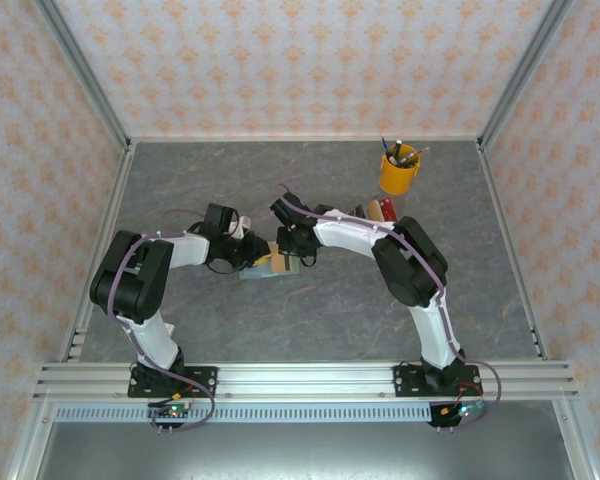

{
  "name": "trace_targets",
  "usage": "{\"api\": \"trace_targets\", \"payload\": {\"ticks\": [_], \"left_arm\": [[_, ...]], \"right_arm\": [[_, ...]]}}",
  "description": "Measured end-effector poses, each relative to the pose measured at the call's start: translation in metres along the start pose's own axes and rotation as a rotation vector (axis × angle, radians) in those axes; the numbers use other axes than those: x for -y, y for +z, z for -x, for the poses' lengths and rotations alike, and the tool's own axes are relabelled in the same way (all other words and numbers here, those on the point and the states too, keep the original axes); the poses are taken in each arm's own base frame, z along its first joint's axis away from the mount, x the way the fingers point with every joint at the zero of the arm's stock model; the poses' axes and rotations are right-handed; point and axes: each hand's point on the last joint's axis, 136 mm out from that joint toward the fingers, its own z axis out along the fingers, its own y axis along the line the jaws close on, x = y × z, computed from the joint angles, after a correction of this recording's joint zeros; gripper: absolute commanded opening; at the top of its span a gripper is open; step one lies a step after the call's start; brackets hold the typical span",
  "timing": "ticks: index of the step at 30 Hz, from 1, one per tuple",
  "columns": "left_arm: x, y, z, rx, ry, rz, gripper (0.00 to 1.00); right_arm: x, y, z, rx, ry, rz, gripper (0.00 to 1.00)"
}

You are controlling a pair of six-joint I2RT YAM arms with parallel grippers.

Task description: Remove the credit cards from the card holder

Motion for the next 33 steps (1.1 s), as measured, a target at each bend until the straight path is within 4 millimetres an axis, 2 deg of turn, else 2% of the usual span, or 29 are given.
{"api": "trace_targets", "payload": {"ticks": [17,33], "left_arm": [[0.0000,0.0007,0.0010,-0.015,-0.004,-0.030,0.19],[-0.0060,-0.0028,0.0040,0.007,0.002,0.027,0.20]], "right_arm": [[-0.0026,0.0008,0.0001,-0.020,0.007,0.038,0.21],[-0.0064,0.0013,-0.0008,-0.032,0.009,0.065,0.21]]}}
